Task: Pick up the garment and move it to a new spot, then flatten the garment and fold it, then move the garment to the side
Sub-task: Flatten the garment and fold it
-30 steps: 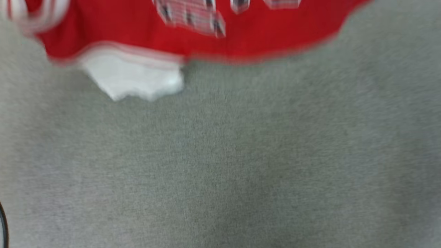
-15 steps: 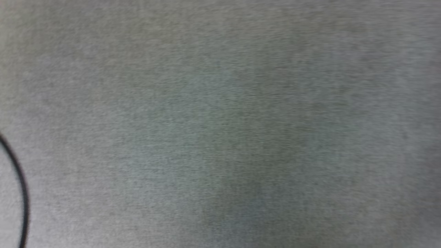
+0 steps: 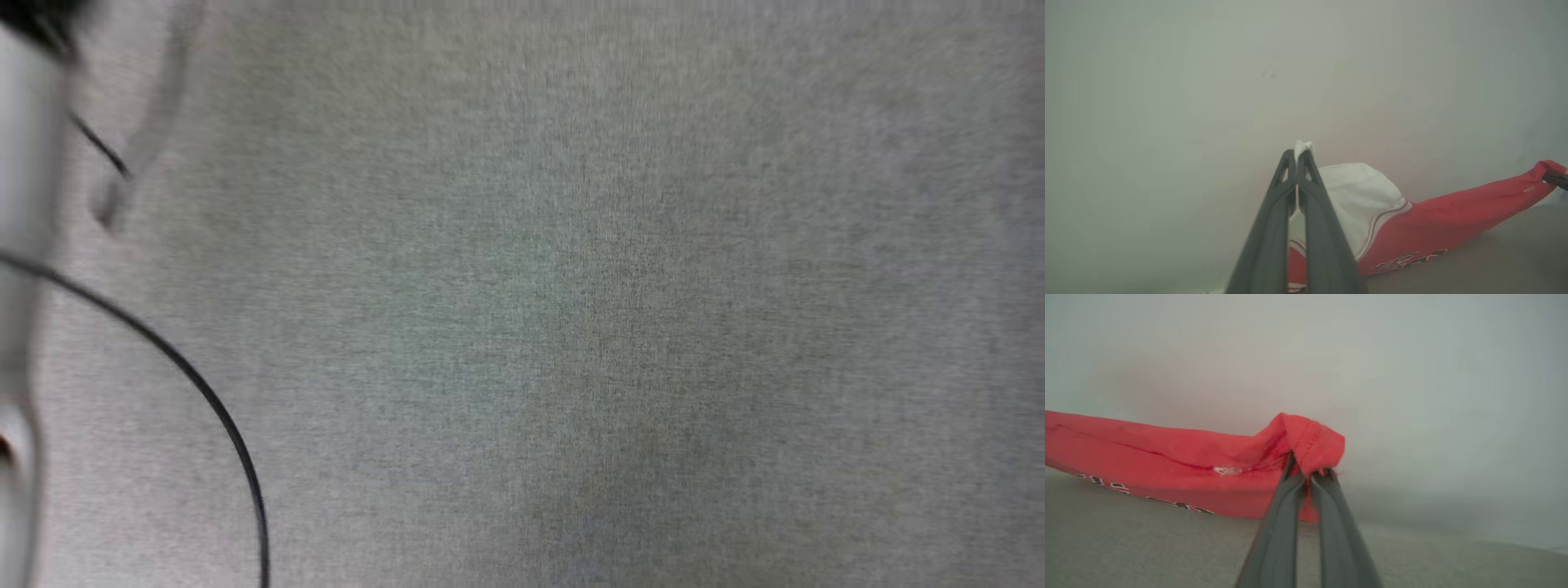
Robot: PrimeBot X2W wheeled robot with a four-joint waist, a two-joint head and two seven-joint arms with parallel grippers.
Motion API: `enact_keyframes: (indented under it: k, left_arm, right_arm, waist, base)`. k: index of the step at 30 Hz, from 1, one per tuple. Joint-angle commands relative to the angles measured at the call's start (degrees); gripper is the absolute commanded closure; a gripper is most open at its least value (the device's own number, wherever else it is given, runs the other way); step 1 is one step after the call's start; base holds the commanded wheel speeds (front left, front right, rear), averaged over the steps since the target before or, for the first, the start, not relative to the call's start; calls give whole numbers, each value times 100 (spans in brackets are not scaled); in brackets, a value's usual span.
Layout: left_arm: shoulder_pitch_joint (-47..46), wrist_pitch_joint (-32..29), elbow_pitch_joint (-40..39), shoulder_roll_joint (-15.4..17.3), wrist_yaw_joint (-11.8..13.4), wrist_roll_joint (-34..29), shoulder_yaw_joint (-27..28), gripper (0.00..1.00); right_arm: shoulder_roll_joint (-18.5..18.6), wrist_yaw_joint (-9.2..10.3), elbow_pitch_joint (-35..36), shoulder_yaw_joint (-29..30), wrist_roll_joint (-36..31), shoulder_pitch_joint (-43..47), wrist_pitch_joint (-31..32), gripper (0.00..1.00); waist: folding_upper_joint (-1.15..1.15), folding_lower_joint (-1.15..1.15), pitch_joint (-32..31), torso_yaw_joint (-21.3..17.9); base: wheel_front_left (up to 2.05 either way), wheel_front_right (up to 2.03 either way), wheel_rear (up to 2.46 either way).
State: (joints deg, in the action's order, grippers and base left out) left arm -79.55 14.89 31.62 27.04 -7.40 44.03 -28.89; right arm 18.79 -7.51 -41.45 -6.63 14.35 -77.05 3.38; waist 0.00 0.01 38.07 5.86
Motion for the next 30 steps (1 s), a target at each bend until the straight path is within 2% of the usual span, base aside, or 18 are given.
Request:
enact_keyframes:
  k: [1, 6, 9, 14, 20, 25, 30]
  left_arm:
    - [513, 39, -197, -33, -5, 13, 93, 100]
    - [2257, 41, -697, -114, -6, 12, 33, 100]
    - [3208, 42, -941, -18, -7, 27, -176, 100]
    - [4597, 22, -1341, 308, -8, 82, -514, 100]
    - [6022, -275, -2192, 882, 75, 422, -725, 100]
    - [7026, -640, -3073, 1361, 226, 635, -960, 100]
    - [7765, -843, -3689, 1611, 439, 863, -1118, 100]
  right_arm:
    - [22, 4, -83, -92, 112, 415, -88, 100]
    - [166, 4, -218, -384, 528, 1615, -206, 100]
    - [249, 4, -181, -617, 851, 2356, -148, 100]
    - [490, 5, 126, -1069, 1472, 3458, 50, 100]
    - [803, 4, 751, -1315, 2130, 4505, 310, 100]
    - [1032, 4, 1157, -1195, 2446, 5347, 497, 100]
    - [1142, 4, 1554, -998, 2544, 6199, 639, 100]
  waist:
    - [0, -1, -412, 24]
    - [0, -1, -1180, 97]
    - [0, -1, -1648, 121]
    - [0, -1, -2292, 85]
    - [0, -1, -2801, 50]
    - [0, -1, -3113, 49]
    - [0, -1, -3271, 38]
  base:
    - [0, 0, 0]
    - [0, 0, 0]
    - [0, 0, 0]
    - [0, 0, 0]
    - [0, 0, 0]
    - [0, 0, 0]
    - [0, 0, 0]
